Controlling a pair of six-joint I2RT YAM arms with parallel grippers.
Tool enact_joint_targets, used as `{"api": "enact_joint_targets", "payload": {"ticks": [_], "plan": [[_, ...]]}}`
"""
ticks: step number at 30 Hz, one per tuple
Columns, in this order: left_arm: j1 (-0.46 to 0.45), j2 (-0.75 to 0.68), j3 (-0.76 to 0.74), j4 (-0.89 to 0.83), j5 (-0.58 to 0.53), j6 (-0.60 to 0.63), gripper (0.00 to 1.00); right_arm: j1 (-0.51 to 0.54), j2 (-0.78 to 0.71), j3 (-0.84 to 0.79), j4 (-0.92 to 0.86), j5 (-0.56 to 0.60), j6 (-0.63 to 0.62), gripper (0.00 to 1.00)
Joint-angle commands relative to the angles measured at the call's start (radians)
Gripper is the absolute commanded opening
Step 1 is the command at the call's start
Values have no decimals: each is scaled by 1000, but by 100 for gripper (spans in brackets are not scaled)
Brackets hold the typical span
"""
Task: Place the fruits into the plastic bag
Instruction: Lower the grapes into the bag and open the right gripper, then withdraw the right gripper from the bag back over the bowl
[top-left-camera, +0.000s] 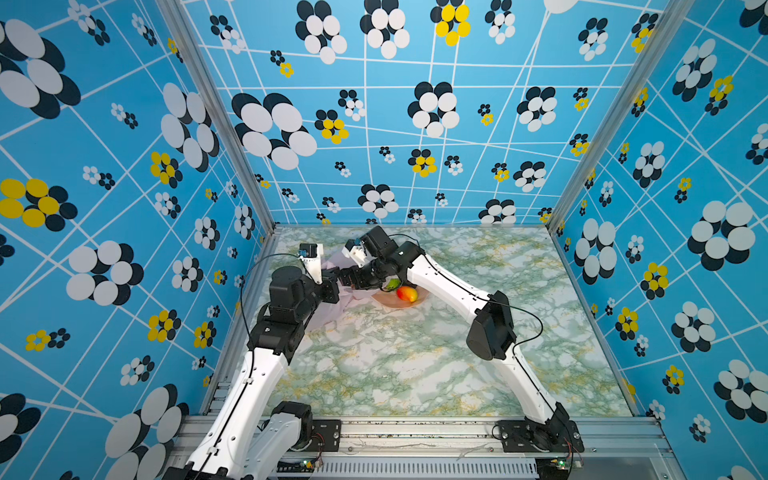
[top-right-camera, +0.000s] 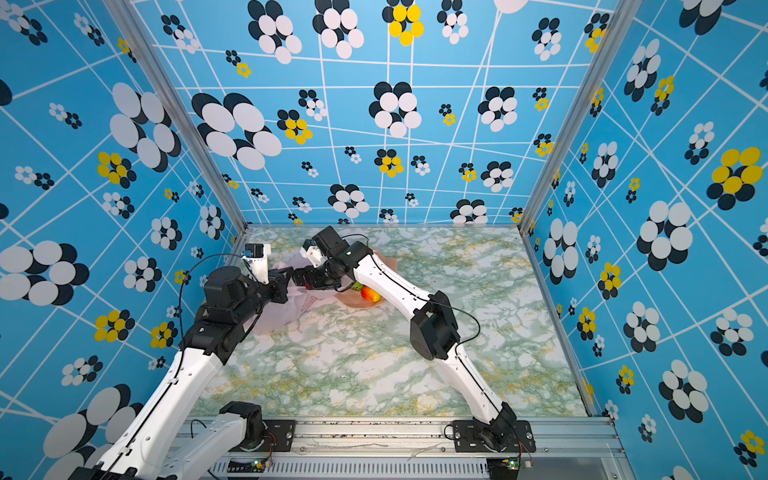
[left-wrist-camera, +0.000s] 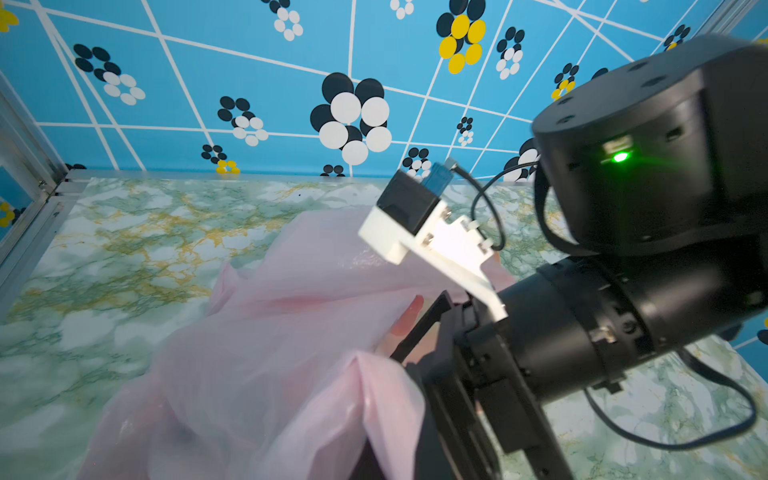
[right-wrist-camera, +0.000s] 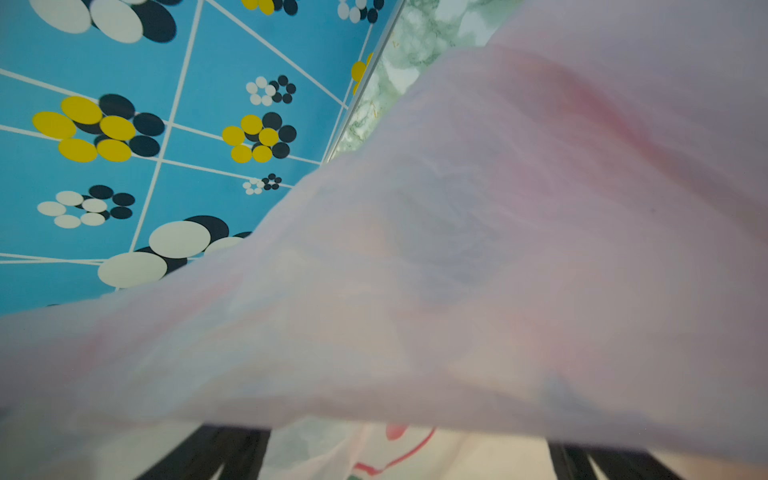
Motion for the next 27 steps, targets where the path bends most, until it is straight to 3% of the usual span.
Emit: {"api": "enact_joint_targets", "payload": {"ticks": [1, 6, 10, 14, 21, 24, 27], "plan": [[1, 20, 33, -66, -102, 7, 0, -18, -97, -62, 19, 38, -14, 100], [5, 6, 28, -73, -148, 10, 0, -34, -158, -160, 88, 51, 19, 100], [7, -27, 14, -55, -164, 12, 0, -46, -165, -151, 24, 154, 40, 99], [7, -80, -28, 31, -65, 12, 0, -44, -146, -145, 28, 261, 52, 100], [-10, -24, -11, 57, 125, 9, 0, -29, -10, -38, 210, 175, 265, 100], [-19, -6, -1, 31, 104, 22, 0, -28, -1, -15, 332, 109, 320, 100], [-19, -22, 4, 2, 6, 32, 0, -34, -49, -55, 416, 66, 327, 100]]}}
